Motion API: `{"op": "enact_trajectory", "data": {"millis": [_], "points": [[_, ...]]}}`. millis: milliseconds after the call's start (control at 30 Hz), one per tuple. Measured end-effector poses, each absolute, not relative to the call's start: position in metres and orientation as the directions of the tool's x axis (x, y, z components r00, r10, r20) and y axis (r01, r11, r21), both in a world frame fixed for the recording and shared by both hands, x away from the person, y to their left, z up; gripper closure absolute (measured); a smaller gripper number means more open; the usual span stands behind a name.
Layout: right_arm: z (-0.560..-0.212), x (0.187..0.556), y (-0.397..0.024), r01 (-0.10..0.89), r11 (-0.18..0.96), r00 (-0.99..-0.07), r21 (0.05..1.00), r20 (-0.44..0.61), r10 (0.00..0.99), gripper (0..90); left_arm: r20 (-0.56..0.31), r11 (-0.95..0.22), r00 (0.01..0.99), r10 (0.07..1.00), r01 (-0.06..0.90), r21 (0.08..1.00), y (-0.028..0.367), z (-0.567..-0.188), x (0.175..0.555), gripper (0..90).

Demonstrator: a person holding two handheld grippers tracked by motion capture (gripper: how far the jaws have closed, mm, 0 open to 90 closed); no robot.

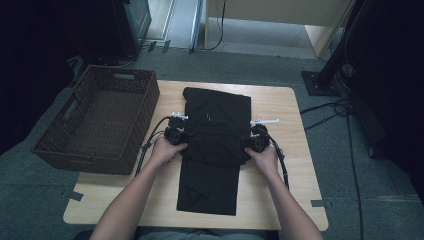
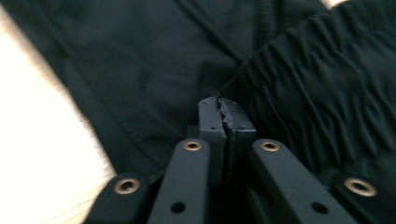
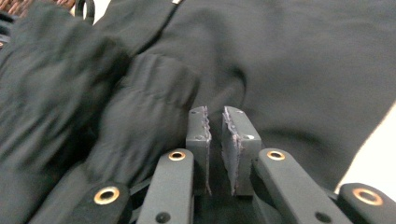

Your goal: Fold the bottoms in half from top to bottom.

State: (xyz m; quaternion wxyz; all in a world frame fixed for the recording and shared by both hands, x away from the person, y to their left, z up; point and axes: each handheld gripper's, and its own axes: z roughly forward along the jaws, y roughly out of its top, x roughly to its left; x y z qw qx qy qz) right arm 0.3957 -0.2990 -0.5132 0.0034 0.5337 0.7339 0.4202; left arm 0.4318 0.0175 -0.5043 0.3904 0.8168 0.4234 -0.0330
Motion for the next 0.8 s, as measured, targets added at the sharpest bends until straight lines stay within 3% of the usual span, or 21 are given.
{"op": "enact_trajectory", "data": {"millis": [100, 467, 667, 800], "points": [[-0.506, 0.390, -0.301, 0.765, 0.070, -0.451, 0.641, 0.454, 0.769, 75.6, -0.420, -0.321, 0.646, 0.637, 0.718, 0.618, 0.027, -0.498, 0.426, 75.5], [-0.489, 0.328, -0.300, 0.716, 0.116, -0.538, 0.688, 0.438, 0.721, 70.7, -0.375, -0.386, 0.731, 0.570, 0.641, 0.663, 0.040, -0.480, 0.369, 66.1], [-0.486, 0.295, -0.293, 0.690, 0.168, -0.587, 0.704, 0.409, 0.699, 68.8, -0.315, -0.433, 0.748, 0.584, 0.616, 0.658, 0.042, -0.482, 0.345, 61.9], [-0.480, 0.279, -0.291, 0.657, 0.179, -0.616, 0.732, 0.384, 0.688, 67.9, -0.318, -0.398, 0.733, 0.601, 0.619, 0.677, 0.047, -0.481, 0.340, 60.3]]}}
